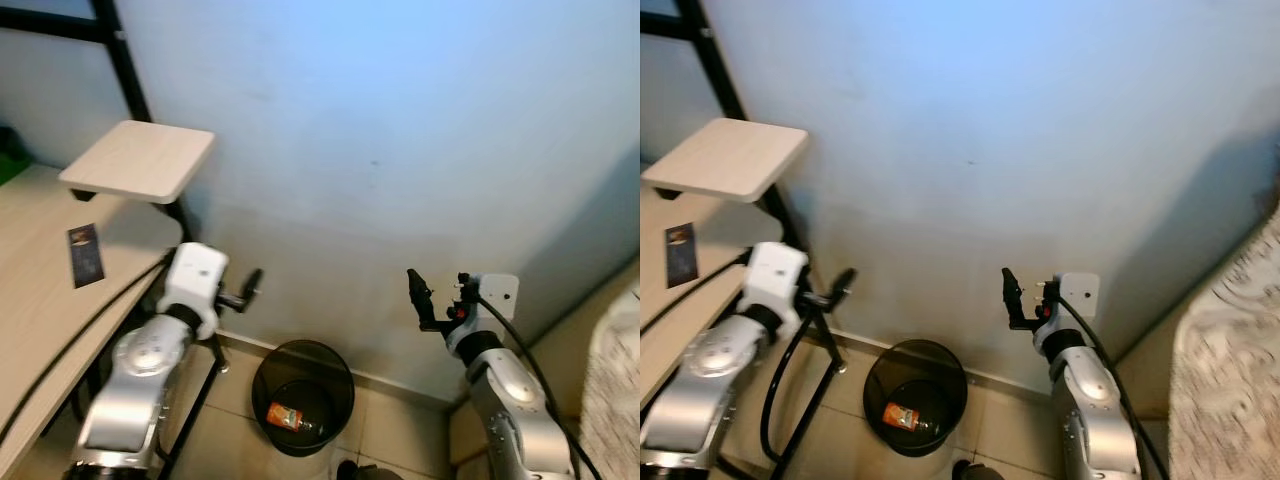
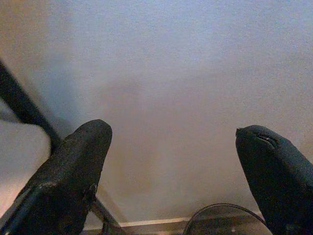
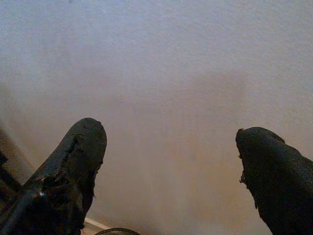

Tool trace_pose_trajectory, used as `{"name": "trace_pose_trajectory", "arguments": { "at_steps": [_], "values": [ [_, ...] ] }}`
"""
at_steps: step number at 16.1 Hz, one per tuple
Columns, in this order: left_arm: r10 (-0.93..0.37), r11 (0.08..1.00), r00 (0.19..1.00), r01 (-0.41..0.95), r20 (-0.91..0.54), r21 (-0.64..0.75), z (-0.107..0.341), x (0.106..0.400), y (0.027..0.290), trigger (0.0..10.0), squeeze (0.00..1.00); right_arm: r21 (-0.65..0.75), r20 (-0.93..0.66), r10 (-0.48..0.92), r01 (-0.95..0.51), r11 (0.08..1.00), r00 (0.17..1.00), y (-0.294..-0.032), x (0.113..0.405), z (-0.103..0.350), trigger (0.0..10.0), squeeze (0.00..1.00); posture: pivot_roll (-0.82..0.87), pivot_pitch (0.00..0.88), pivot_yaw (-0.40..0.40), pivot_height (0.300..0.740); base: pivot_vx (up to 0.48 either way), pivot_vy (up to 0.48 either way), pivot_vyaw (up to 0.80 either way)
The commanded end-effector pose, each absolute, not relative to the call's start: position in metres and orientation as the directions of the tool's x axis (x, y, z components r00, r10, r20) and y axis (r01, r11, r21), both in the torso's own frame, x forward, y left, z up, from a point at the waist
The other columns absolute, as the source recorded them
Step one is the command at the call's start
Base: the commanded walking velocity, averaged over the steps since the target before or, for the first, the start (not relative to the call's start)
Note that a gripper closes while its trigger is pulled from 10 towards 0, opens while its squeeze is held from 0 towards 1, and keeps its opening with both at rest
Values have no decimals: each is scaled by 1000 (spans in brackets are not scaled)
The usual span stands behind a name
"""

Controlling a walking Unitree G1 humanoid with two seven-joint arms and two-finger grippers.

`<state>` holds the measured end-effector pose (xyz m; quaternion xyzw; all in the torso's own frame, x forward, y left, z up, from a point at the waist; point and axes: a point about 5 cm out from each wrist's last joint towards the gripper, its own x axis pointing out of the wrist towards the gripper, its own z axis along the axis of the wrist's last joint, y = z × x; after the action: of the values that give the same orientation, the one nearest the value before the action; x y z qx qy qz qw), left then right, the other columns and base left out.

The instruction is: Clean up the room

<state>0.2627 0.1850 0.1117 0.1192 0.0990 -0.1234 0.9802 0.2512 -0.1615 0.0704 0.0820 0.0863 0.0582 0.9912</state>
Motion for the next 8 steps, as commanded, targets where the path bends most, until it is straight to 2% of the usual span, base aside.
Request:
{"name": "trace_pose_trajectory", "arguments": {
  "at_steps": [1,2,4,5,8],
  "values": [
    [-183,950,958,231,-222,210,114,262,191,10000,0,103,-183,120,-102,989,976,-161,249,68,10000,1000,118,0,12,740,0,0,-763],
    [-183,949,957,231,-225,212,114,262,192,10000,0,77,-190,116,-103,992,975,-161,248,67,10000,1000,120,0,11,740,0,0,-763],
    [-186,948,955,236,-230,214,114,261,188,10000,0,119,-224,62,-36,992,973,-169,246,64,10000,1000,131,0,3,740,0,0,-744],
    [-205,941,948,259,-242,217,114,260,183,10000,0,82,-172,62,-49,995,983,-171,247,70,10000,1000,130,0,6,740,0,0,-781],
    [-231,936,941,285,-248,208,114,260,180,10000,0,88,-116,92,-82,993,989,-166,250,79,10000,1000,128,0,6,740,0,0,-783]
  ]
}}
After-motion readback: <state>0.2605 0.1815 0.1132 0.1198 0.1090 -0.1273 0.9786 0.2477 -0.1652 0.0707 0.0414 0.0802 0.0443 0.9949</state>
